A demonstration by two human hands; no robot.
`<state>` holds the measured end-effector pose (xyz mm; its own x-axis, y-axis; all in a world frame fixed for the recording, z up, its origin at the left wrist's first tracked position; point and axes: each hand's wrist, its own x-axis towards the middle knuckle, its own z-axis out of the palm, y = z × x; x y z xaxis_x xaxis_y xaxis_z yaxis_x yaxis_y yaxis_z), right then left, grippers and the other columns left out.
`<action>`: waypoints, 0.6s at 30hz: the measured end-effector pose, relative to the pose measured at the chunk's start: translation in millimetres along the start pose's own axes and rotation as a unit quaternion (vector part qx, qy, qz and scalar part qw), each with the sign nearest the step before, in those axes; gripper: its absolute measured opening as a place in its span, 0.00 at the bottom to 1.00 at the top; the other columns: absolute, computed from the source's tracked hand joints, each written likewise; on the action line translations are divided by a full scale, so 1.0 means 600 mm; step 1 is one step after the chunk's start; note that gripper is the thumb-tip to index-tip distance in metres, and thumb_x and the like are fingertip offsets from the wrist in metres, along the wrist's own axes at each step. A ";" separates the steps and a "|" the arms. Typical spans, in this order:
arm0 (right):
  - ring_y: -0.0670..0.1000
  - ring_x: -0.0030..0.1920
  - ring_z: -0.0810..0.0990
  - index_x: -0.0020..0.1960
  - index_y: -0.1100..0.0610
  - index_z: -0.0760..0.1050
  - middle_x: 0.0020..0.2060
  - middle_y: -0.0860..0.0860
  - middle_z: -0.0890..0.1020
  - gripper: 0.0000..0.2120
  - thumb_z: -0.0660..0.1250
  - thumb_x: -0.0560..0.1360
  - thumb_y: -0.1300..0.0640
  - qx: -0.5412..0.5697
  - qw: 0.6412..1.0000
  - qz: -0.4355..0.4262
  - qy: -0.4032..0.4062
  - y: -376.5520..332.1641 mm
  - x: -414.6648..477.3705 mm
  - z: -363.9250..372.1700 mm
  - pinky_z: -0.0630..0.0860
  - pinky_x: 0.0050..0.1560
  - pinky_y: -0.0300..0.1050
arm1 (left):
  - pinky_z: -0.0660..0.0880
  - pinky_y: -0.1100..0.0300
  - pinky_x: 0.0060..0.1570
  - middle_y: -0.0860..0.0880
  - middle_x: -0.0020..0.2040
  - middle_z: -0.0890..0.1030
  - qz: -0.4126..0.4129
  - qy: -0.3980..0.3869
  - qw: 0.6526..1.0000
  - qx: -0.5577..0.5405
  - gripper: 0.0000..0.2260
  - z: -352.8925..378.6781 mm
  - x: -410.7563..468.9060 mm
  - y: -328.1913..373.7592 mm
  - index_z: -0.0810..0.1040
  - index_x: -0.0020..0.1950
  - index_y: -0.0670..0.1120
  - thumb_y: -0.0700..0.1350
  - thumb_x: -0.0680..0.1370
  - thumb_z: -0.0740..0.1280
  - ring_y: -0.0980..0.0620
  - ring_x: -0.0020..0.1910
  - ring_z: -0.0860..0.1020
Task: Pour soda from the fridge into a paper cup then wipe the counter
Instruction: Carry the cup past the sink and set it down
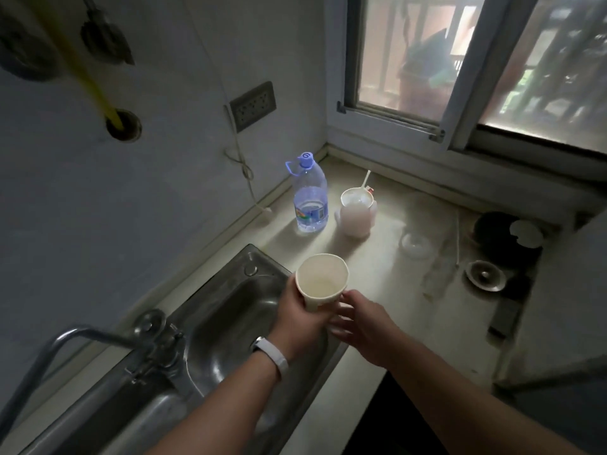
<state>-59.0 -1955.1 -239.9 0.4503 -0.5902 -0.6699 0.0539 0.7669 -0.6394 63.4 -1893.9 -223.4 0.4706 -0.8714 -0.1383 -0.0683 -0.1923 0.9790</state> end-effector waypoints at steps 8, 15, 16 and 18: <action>0.53 0.45 0.75 0.48 0.53 0.78 0.42 0.53 0.78 0.08 0.63 0.76 0.50 -0.044 0.999 0.025 -0.009 -0.103 0.098 -0.032 0.74 0.41 0.44 | 0.80 0.46 0.54 0.55 0.52 0.84 -0.046 0.040 0.996 0.067 0.31 0.044 0.125 -0.003 0.74 0.56 0.59 0.57 0.56 0.82 0.55 0.52 0.82; 0.55 0.56 0.80 0.54 0.53 0.81 0.54 0.51 0.81 0.11 0.64 0.76 0.52 -0.054 0.998 0.029 0.020 -0.168 0.178 -0.039 0.78 0.45 0.47 | 0.79 0.48 0.57 0.55 0.53 0.83 -0.044 0.044 0.995 0.078 0.33 0.070 0.211 0.001 0.71 0.58 0.59 0.56 0.57 0.80 0.55 0.54 0.81; 0.55 0.57 0.80 0.55 0.54 0.80 0.55 0.51 0.80 0.12 0.64 0.76 0.52 -0.051 0.998 0.029 0.023 -0.173 0.188 -0.039 0.78 0.45 0.47 | 0.79 0.48 0.57 0.56 0.53 0.83 -0.048 0.043 0.995 0.081 0.34 0.072 0.221 -0.002 0.71 0.59 0.59 0.56 0.57 0.80 0.55 0.54 0.81; 0.54 0.55 0.80 0.57 0.54 0.80 0.56 0.51 0.80 0.12 0.64 0.76 0.53 -0.048 0.998 0.034 0.030 -0.182 0.207 -0.040 0.78 0.44 0.47 | 0.78 0.49 0.58 0.56 0.54 0.82 -0.058 0.037 0.994 0.086 0.35 0.074 0.242 -0.010 0.70 0.61 0.58 0.57 0.57 0.80 0.55 0.54 0.81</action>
<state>-30.3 -2118.3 -262.6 0.3948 -0.5544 -0.7326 -0.0622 0.7794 -0.6234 92.9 -2039.1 -255.8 0.5478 -0.8044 -0.2300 -0.1559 -0.3683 0.9165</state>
